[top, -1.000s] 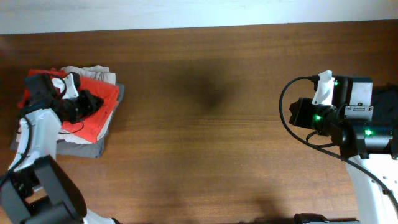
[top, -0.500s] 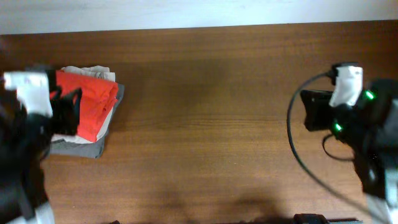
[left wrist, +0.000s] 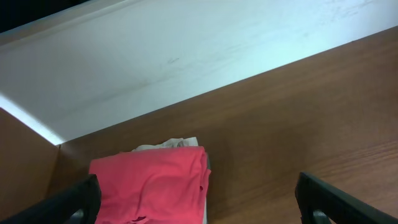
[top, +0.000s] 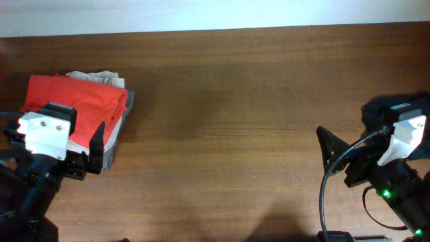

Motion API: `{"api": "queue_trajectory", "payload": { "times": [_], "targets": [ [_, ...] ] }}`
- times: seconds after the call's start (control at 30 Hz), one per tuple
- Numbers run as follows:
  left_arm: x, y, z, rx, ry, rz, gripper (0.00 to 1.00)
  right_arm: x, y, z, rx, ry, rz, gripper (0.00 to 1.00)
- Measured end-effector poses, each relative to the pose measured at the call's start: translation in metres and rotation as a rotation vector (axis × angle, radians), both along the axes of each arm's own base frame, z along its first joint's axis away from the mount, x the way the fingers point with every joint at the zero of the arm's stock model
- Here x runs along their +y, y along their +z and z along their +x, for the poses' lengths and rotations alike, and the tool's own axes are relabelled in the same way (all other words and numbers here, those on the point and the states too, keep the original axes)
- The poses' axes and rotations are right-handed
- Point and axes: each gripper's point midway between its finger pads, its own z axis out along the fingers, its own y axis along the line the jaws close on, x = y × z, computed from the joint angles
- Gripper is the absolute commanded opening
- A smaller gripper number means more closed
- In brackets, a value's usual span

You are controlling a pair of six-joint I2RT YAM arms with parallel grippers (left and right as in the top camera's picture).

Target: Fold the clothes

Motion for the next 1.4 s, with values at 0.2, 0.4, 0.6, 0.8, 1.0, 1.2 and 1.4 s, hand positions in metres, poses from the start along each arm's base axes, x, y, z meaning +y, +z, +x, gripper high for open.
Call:
{"api": "queue_trajectory", "payload": {
  "times": [0.2, 0.4, 0.6, 0.8, 1.0, 1.2, 1.4],
  "targets": [
    [0.0, -0.005, -0.001, 0.022, 0.001, -0.005, 1.0, 0.0, -0.004, -0.001, 0.02, 0.001, 0.003, 0.99],
    [0.005, -0.016, 0.011, 0.068, 0.002, -0.024, 1.0, 0.004, -0.019, -0.009, 0.098, 0.013, 0.03, 0.99],
    [0.013, -0.033, 0.029, 0.136, 0.002, -0.053, 1.0, 0.002, -0.037, -0.017, 0.181, -0.001, 0.033, 0.99],
    [0.016, -0.04, 0.035, 0.162, 0.005, -0.062, 1.0, -0.023, -0.042, -0.012, 0.181, -0.129, -0.05, 0.99],
    [0.019, -0.047, 0.042, 0.189, 0.005, -0.074, 1.0, -0.035, -0.046, -0.012, 0.152, -0.133, -0.222, 0.99],
    [0.021, -0.053, 0.047, 0.211, 0.005, -0.082, 1.0, -0.046, -0.08, -0.022, 0.064, -0.176, -0.319, 0.99],
    [0.022, -0.055, 0.048, 0.216, 0.007, -0.083, 1.0, -0.048, -0.177, -0.025, 0.072, -0.179, -0.338, 0.99]
  ]
}}
